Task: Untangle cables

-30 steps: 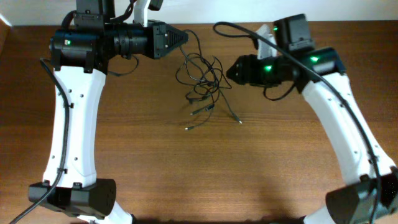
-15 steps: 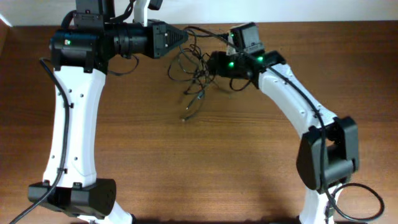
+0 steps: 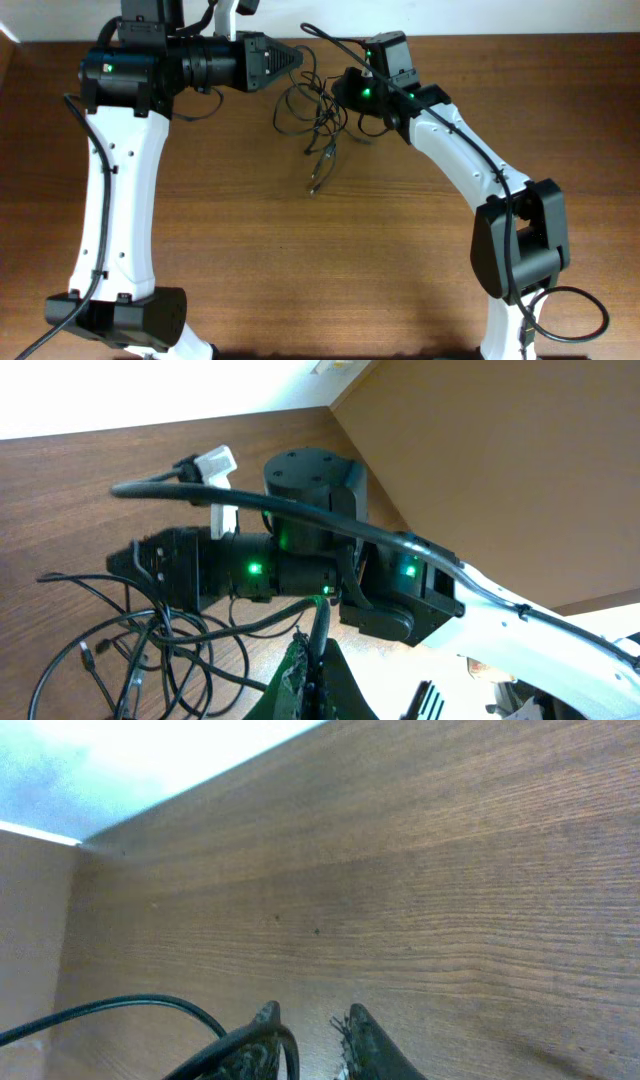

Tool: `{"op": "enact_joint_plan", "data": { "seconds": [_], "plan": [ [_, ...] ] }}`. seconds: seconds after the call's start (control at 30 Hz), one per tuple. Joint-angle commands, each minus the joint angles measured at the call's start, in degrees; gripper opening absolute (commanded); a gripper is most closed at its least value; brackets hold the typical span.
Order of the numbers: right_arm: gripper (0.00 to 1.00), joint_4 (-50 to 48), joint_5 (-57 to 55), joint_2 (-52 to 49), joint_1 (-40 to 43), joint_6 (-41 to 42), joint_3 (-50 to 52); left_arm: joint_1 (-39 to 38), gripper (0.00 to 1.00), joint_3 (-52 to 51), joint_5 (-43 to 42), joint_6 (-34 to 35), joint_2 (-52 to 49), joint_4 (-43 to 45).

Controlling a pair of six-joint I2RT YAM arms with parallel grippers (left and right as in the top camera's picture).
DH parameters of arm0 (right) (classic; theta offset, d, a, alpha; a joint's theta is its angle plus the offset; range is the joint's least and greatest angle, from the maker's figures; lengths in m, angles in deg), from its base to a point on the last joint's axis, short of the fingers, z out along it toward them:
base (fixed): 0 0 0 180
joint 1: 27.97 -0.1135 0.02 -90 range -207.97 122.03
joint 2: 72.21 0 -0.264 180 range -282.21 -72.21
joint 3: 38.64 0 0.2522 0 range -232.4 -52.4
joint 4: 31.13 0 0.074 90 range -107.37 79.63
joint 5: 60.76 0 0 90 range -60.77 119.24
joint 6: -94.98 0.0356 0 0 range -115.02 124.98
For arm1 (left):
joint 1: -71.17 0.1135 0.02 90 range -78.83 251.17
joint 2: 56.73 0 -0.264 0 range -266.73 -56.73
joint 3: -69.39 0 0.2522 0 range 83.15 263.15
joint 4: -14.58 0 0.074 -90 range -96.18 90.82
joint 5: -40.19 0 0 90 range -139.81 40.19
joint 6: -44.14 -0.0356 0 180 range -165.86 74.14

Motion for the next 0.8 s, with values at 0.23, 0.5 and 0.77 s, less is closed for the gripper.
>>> {"op": "enact_joint_plan", "data": {
  "seconds": [0.23, 0.5, 0.77],
  "plan": [
    [0.04, 32.24, 18.03, 15.56, 16.59, -22.27, -0.37, 0.02, 0.08, 0.35, 29.42, -8.39, 0.44, -15.10],
    [0.04, 41.46, 20.68, 24.02, 16.50, -25.16, -0.37, -0.02, 0.99, 0.13, 18.99, -19.23, -5.90, -18.25],
    [0.04, 41.86, 32.94, 28.28, 16.50, -25.38, -2.03, -2.36, 0.96, 0.13, -6.51, -27.65, -16.57, -11.67]
  ]
}}
